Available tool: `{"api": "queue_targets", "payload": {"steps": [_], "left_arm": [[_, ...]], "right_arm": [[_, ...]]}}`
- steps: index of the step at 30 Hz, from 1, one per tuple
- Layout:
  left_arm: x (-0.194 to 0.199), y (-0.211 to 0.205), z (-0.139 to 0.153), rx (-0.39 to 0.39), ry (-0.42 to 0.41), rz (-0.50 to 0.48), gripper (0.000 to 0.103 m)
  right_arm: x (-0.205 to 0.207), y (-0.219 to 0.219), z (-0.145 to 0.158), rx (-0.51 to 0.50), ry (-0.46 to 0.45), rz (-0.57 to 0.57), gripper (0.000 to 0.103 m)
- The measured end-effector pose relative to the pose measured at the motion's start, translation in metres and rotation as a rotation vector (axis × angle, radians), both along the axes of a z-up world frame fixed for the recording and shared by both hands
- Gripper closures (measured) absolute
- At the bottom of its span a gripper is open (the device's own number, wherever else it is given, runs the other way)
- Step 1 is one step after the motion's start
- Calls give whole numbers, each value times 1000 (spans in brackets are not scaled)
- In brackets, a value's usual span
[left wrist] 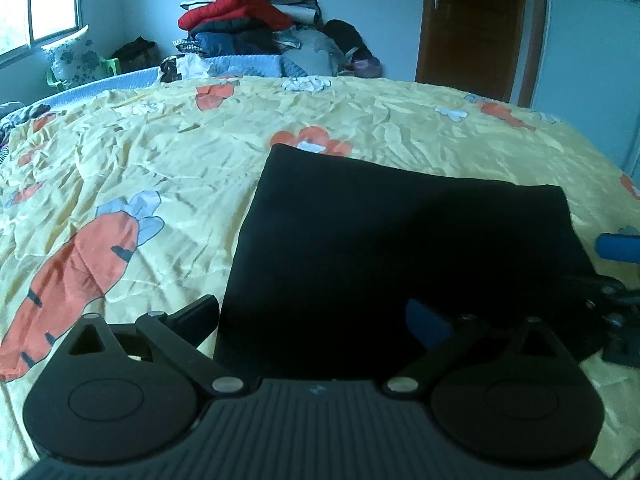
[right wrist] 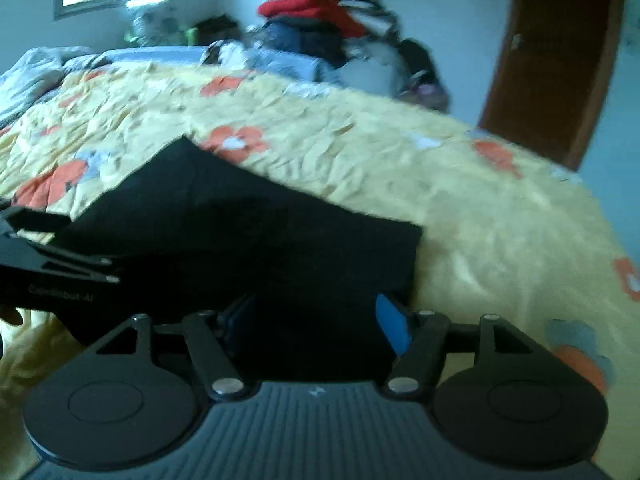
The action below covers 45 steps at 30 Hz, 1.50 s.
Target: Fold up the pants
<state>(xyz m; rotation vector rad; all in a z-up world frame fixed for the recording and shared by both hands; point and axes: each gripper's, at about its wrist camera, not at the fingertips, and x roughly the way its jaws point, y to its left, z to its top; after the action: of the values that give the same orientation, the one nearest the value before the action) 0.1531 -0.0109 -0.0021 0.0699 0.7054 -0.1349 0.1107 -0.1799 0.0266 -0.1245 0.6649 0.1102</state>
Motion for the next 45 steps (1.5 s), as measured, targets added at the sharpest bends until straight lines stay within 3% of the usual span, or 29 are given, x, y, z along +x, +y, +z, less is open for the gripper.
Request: {"api": "queue_targets", "payload": {"steps": [2,7,18,23,25,30,37,45], "left_arm": [[-9,-1,3,1,-5,-4,2],[-43,-1,4,7,-18,-4,1],[-94,13,-4,1,0,11,2],[-104,17,-8,-3,-4,14,2],[-106,18,-11,1,-1,19,2],[-106,18,-21,4,3,22,2],[-104,16,-26,13,-27,12,1],[-99,16,-28,-9,-21,12,0]], "right_arm": [[-16,-2,5,57,-8,-4,16],[-49,9,11,142,25,-24,8],[-107,33,8,138,45,-135,6],[-125,32,15,207,57,-171,5],[-127,33,12,216,44,-155,0],[-112,38,-12,189,70,-152,0],[-102,48,-25,109,13,-125,0],[-91,32,-46,115,71,-167,0]]}}
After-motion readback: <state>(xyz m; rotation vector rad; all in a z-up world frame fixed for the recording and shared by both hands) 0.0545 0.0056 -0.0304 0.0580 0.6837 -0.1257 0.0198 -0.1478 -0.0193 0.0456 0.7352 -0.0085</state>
